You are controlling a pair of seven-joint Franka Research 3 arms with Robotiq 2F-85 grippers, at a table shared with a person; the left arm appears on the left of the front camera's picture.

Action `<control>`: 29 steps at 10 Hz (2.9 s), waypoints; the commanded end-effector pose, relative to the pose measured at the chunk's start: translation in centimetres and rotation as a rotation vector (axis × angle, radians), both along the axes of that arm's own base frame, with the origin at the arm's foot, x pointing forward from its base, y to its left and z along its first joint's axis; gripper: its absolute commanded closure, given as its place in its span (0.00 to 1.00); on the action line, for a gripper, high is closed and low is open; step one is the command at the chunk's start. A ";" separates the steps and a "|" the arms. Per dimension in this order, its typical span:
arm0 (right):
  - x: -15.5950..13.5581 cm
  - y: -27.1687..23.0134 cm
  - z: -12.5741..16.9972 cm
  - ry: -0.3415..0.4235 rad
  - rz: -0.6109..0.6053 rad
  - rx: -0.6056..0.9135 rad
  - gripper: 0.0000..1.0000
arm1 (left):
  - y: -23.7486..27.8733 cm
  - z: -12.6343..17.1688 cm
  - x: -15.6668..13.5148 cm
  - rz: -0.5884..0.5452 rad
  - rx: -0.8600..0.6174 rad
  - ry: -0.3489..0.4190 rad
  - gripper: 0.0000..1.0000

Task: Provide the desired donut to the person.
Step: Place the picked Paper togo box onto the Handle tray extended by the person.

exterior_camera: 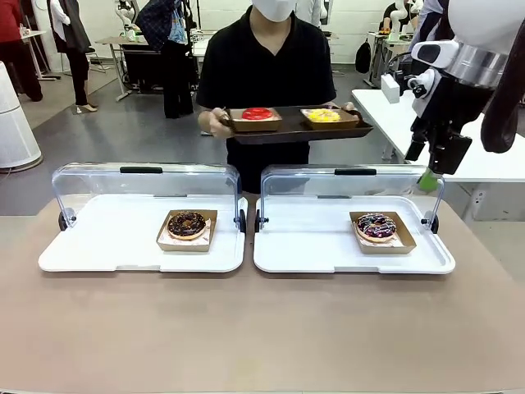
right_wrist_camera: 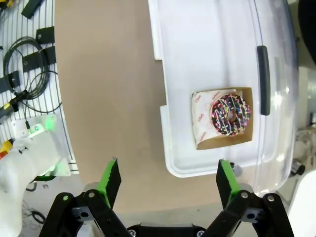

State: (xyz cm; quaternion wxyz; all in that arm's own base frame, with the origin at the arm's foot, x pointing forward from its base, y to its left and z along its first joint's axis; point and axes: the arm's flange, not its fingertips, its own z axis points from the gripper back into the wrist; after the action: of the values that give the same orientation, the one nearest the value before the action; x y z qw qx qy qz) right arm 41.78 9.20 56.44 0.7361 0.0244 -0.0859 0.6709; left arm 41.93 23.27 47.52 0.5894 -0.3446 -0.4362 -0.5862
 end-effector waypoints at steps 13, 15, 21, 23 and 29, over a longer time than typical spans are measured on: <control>-0.2 -0.4 -0.1 0.012 -0.005 -0.001 0.00 | -0.1 0.1 -0.2 0.000 -0.004 -0.004 0.00; -0.2 -0.4 -0.1 0.012 -0.005 -0.001 0.00 | -0.1 0.1 -0.2 0.000 -0.004 -0.004 0.00; 5.4 -14.3 -0.2 0.281 0.249 0.622 0.00 | -0.1 0.1 -0.2 0.000 -0.004 -0.004 0.00; 4.9 -21.0 -0.1 0.232 0.221 0.942 0.00 | -0.1 0.1 -0.2 0.000 -0.004 -0.004 0.00; 2.3 -30.8 -4.7 -0.066 -0.043 1.034 0.00 | -0.1 0.1 -0.2 0.000 -0.004 -0.004 0.00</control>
State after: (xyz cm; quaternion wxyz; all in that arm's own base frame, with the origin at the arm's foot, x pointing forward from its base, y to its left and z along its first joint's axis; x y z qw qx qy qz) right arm 44.04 -22.99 52.90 0.6250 0.3940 -0.4179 0.5286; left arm 41.95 23.23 47.52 0.5891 -0.3449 -0.4360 -0.5865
